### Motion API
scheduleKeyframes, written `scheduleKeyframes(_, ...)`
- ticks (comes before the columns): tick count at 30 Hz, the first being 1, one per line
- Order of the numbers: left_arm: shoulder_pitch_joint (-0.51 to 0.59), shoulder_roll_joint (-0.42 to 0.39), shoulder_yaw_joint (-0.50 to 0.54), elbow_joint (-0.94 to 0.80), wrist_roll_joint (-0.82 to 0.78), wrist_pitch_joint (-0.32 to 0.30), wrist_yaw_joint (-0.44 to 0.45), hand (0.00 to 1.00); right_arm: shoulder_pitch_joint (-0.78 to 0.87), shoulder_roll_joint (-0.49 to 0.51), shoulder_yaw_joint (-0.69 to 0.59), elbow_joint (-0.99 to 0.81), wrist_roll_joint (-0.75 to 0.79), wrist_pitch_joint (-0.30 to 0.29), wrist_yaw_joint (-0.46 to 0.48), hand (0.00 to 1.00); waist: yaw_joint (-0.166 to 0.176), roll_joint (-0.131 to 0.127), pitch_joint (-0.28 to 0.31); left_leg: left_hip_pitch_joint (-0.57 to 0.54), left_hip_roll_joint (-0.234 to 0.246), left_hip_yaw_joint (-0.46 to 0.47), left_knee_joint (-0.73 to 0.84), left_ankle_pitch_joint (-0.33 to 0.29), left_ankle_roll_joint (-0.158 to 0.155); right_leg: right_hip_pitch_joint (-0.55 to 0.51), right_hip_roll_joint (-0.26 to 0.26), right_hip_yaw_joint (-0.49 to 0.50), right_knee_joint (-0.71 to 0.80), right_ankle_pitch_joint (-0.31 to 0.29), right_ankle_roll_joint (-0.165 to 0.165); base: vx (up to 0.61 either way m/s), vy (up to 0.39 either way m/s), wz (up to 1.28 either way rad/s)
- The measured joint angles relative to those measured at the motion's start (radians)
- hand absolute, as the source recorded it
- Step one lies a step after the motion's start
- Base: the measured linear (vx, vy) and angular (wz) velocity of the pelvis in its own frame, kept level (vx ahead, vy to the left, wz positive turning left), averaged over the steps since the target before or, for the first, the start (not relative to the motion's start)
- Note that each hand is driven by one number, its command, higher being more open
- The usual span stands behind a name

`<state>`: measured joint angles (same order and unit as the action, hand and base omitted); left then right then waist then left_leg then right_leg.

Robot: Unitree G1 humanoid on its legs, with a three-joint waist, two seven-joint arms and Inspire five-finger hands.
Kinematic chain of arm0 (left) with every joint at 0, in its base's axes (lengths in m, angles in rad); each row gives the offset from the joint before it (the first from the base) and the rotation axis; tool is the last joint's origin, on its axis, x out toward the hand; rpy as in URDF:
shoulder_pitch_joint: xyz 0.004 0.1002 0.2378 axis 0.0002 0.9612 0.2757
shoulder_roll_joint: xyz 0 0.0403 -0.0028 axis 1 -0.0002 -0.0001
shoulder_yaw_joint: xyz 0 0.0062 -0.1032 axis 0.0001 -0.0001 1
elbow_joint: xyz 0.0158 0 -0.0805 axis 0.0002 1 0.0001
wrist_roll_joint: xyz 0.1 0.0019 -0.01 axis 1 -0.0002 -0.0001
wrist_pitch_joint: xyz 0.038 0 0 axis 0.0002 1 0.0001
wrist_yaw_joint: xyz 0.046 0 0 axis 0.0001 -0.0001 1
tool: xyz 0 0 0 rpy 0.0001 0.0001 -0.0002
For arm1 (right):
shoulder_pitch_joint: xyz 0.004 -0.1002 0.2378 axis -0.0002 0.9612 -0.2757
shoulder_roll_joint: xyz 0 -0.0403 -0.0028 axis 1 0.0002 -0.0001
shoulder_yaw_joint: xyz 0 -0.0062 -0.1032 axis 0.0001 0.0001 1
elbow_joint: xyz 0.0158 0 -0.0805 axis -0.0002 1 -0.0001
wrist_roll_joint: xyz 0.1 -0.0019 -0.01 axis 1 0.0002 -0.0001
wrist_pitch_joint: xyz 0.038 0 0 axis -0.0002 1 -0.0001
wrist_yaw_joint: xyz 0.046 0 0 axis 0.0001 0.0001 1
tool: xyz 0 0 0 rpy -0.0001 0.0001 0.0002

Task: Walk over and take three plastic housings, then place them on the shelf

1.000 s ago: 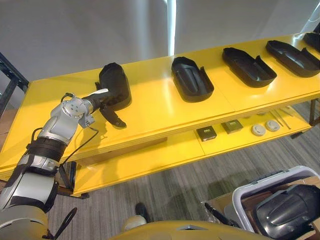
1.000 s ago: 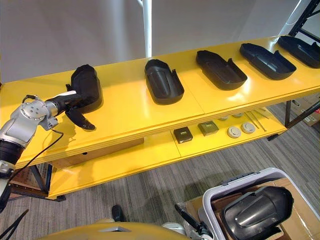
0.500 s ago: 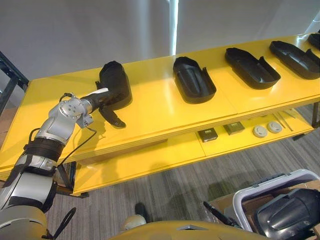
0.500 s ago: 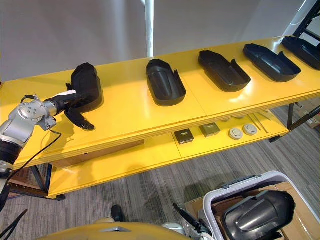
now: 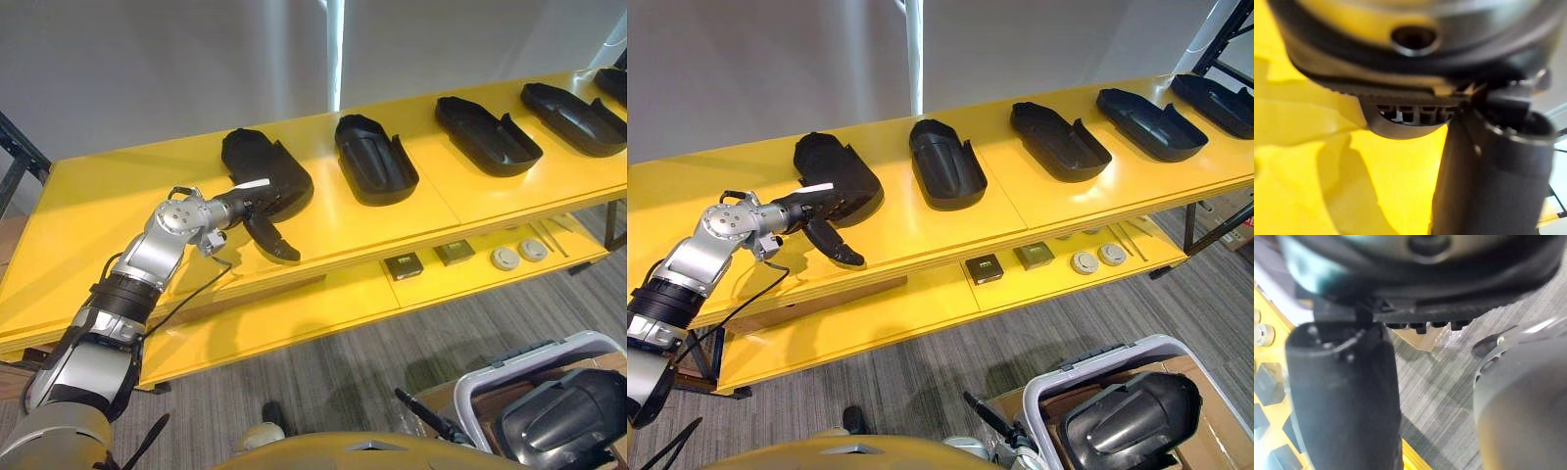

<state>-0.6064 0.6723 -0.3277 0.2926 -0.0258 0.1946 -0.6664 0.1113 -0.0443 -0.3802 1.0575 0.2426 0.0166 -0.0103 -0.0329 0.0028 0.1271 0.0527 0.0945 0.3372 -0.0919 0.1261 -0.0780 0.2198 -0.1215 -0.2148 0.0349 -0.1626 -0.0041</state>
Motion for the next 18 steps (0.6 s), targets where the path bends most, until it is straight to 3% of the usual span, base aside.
scheduleKeyframes(7, 0.021, -0.007, 0.001, 0.013, 0.119, -0.069, 0.032, 1.0, -0.026, -0.001, 0.01, 0.008, 0.001, 0.0, 0.001, 1.0, 0.0, -0.002, 0.0, 0.011, 0.003, -0.003, 0.0, -0.003, -0.003, 0.007, 0.003, 0.001, 0.015, 0.001, 0.001, -0.01, -0.02, 0.02)
scheduleKeyframes(11, 0.02, 0.0, 0.038, 0.142, 0.233, -0.133, 0.171, 1.0, -0.021, -0.001, 0.011, 0.008, 0.001, -0.002, 0.003, 1.0, -0.004, -0.001, 0.0, 0.014, 0.005, -0.001, 0.0, -0.003, -0.004, 0.008, 0.003, 0.002, 0.015, 0.005, 0.009, -0.03, -0.019, -0.05)
scheduleKeyframes(14, 0.021, 0.061, 0.06, 0.226, 0.268, -0.172, 0.251, 1.0, -0.005, -0.001, 0.011, 0.008, 0.012, -0.003, -0.001, 1.0, -0.001, -0.001, 0.0, 0.013, 0.008, 0.0, 0.0, -0.003, -0.004, 0.009, 0.004, 0.003, 0.016, 0.016, 0.026, -0.01, -0.007, -0.01)
scheduleKeyframes(18, 0.026, 0.141, 0.074, 0.229, 0.232, -0.203, 0.272, 1.0, 0.022, -0.003, 0.009, 0.008, 0.018, -0.003, -0.002, 1.0, 0.011, -0.003, 0.004, 0.013, 0.008, -0.006, 0.0, -0.004, -0.004, 0.006, 0.003, 0.002, 0.029, 0.021, 0.034, -0.03, -0.009, 0.07)
